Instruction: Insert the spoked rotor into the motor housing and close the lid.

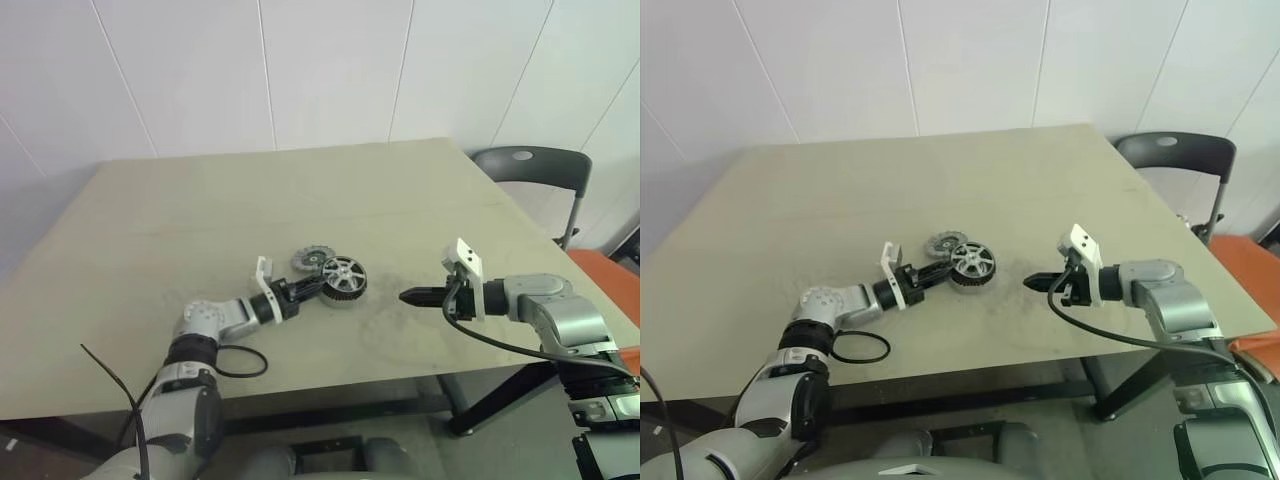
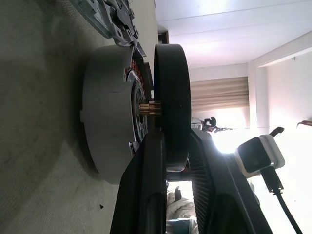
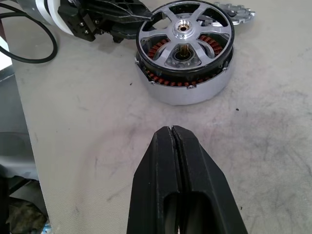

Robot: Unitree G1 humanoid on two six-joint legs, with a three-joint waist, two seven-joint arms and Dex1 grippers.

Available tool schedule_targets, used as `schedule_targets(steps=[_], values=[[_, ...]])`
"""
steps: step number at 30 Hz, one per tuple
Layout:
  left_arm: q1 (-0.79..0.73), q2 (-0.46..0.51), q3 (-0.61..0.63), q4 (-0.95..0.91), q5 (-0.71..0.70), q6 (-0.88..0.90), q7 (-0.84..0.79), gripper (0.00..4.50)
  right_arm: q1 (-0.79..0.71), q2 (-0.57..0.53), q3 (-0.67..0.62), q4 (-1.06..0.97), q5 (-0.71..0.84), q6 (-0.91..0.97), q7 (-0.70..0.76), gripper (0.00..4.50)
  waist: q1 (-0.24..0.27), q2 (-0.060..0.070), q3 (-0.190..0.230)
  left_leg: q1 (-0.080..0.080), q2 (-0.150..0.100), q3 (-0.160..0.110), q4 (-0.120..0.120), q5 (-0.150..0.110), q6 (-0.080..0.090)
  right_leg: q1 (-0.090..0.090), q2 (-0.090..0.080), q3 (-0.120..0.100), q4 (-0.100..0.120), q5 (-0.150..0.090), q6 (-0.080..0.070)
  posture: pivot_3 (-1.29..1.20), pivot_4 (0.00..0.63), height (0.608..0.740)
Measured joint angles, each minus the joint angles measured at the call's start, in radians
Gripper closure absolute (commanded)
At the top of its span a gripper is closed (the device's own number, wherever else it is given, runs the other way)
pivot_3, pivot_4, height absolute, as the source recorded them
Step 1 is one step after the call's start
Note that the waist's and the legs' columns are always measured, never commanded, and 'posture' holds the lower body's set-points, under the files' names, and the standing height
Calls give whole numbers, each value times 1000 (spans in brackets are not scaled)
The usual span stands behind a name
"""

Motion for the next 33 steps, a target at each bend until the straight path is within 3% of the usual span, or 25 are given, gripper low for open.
schedule_targets(steps=[10, 19, 25, 33], values=[[-3, -6, 5, 0, 44, 8, -32, 4119, 0, 1, 0, 0, 0, -1, -8, 4500, -1, 2, -1, -1, 1, -6, 1, 0, 0, 3, -1, -8, -3, 0, 0, 0, 0, 740], [-2, 1, 11, -18, 63, 14, -42, 1450, -4, 13, 4, 0, -2, -4, -16, 4500, 0, 5, -2, -2, 5, -8, 1, 0, 0, 7, -3, -18, -14, 0, 0, 0, 0, 740], [10, 39, -55, -139, 84, 47, -40, 1450, -13, 21, 4, 3, -8, -13, -19, 4500, -7, 5, -4, -9, 4, -8, 1, -2, 2, 7, -12, -25, -15, 0, 1, 0, 0, 740], [38, 203, -133, -400, 106, 180, -24, 1450, -28, 30, 5, 31, -16, -25, -21, 4500, 3, 2, -2, -25, 3, -3, -12, 2, 2, -23, -13, -18, -6, 3, 1, 0, 0, 740]])
